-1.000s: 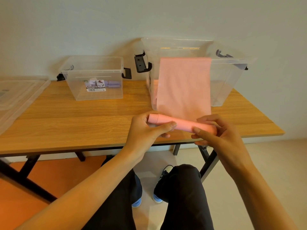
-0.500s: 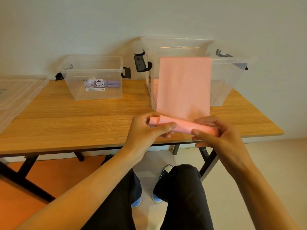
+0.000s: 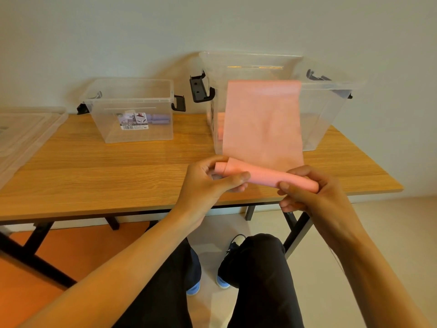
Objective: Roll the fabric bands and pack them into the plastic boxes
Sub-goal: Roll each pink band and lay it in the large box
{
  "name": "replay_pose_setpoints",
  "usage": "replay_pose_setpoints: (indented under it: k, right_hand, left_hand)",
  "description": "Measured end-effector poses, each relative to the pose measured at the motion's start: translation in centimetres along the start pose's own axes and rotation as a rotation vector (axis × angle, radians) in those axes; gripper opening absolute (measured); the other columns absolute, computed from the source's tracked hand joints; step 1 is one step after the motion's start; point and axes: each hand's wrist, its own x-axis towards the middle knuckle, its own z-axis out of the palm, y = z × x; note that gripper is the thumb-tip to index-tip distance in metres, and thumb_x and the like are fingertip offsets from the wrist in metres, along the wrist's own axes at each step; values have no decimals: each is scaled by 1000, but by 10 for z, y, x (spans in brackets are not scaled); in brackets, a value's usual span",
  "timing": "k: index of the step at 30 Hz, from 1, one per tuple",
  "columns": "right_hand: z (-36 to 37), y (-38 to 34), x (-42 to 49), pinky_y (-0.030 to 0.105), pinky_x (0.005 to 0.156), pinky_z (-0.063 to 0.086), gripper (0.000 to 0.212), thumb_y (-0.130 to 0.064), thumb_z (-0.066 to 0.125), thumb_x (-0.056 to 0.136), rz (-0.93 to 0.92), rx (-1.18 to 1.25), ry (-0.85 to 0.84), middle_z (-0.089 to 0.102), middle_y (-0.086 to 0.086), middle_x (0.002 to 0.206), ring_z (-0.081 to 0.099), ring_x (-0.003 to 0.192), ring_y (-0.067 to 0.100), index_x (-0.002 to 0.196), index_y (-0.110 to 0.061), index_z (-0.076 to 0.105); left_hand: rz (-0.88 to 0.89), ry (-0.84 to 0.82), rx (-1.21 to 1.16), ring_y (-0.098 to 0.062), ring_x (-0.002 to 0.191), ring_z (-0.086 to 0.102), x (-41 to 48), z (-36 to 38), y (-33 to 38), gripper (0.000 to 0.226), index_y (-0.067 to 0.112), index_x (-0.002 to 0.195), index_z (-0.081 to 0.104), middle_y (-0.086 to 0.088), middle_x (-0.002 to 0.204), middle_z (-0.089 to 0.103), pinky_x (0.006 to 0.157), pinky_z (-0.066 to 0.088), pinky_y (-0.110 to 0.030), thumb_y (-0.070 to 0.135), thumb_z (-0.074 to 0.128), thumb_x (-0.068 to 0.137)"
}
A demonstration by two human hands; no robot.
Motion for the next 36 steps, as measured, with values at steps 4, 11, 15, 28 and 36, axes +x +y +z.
replay_pose_setpoints:
  k: [4,11,15,28,36]
  right_hand:
    - [-2,-1,1,28,59,59,26,-20,74,80,16,4,2,73,18,79,70,64,24,99,-3,71]
    - [-3,-1,5,29,61,61,31,-25,73,81,4,-6,41,74,8,92,73,69,24,106,-9,71]
    - [-1,1,6,27,58,60,21,-27,70,84,-20,-23,71,73,10,83,70,60,25,98,-12,69]
    - [-3,-1,11,28,57,58,33,-24,72,84,-71,-89,-6,68,11,72,65,59,24,110,-4,67]
    - [2,8,16,28,64,58,36,-36,69,84,18,-55,30,73,9,98,71,89,20,108,-9,67]
  left_hand:
    - [-41,-128,3,-34,79,73,3,-3,3,56,14,131,62,-9,103,74,72,62,-34,12,78,78]
    - [-32,-142,146,-31,78,75,5,-4,1,21,1,111,67,-16,97,73,67,62,-30,5,70,90]
    - [-2,-155,179,-33,79,74,4,-2,2,24,2,114,66,-16,98,73,65,63,-34,8,70,91]
    - [28,-100,159,-33,84,75,3,-3,-3,19,-2,109,64,-15,100,72,65,63,-36,8,68,93]
    - [9,-80,90,-35,81,75,5,-4,-4,20,-7,105,64,-17,98,74,68,62,-30,2,71,89]
